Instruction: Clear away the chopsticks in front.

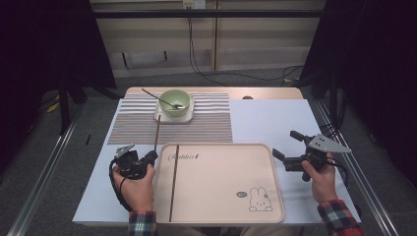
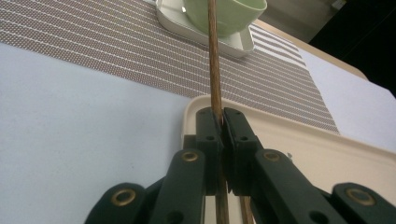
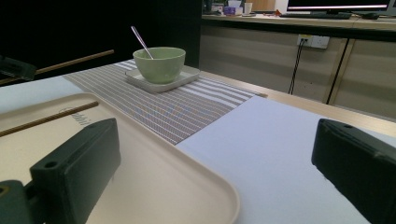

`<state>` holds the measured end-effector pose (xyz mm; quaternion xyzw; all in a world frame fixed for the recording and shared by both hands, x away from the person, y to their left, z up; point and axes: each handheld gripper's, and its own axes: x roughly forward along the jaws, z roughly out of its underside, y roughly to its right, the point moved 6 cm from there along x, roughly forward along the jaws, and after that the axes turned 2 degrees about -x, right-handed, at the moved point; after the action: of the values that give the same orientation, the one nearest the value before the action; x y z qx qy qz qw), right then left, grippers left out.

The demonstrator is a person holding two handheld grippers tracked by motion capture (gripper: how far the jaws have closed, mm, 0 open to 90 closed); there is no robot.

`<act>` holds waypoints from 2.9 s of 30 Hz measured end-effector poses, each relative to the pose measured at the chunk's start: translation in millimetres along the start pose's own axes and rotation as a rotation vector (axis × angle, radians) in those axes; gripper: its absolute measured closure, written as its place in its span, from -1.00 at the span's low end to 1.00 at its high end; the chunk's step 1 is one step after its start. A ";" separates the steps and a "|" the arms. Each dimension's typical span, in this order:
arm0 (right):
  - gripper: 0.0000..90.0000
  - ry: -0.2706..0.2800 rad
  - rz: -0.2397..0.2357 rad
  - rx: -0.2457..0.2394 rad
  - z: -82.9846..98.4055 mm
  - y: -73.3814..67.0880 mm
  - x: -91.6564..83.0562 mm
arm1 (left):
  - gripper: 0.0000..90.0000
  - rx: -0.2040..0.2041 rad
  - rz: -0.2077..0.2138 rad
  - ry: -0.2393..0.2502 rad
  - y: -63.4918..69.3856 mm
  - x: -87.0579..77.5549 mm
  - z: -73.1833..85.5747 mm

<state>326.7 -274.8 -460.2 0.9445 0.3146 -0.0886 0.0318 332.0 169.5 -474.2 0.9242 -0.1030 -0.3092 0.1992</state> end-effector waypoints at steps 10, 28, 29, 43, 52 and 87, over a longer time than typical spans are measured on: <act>-0.98 0.001 -0.006 -0.004 -0.7 0.4 -1.0 | 0.91 -0.005 0.021 -0.008 8.4 -7.9 11.3; -0.98 0.009 0.005 -0.001 -1.8 0.5 -0.9 | 0.91 0.017 0.028 0.000 13.7 -20.7 25.6; -0.98 0.008 0.005 -0.002 -1.8 0.5 -1.0 | 0.91 0.013 0.034 0.002 14.2 -20.7 27.0; -0.98 0.010 0.000 -0.007 -1.8 0.9 -0.6 | 0.91 0.018 0.034 -0.011 15.3 -27.3 40.8; -0.98 0.014 -0.001 -0.007 -2.3 0.9 -0.5 | 0.91 0.015 0.042 -0.015 17.5 -33.1 46.4; -0.98 0.009 0.002 -0.001 -2.1 0.0 0.4 | 0.91 0.025 0.037 -0.041 15.8 -38.2 58.4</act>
<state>327.4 -274.3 -458.2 0.9453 0.3138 -0.0841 0.0308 265.1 149.5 -489.7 0.9180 -0.1279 -0.3230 0.1911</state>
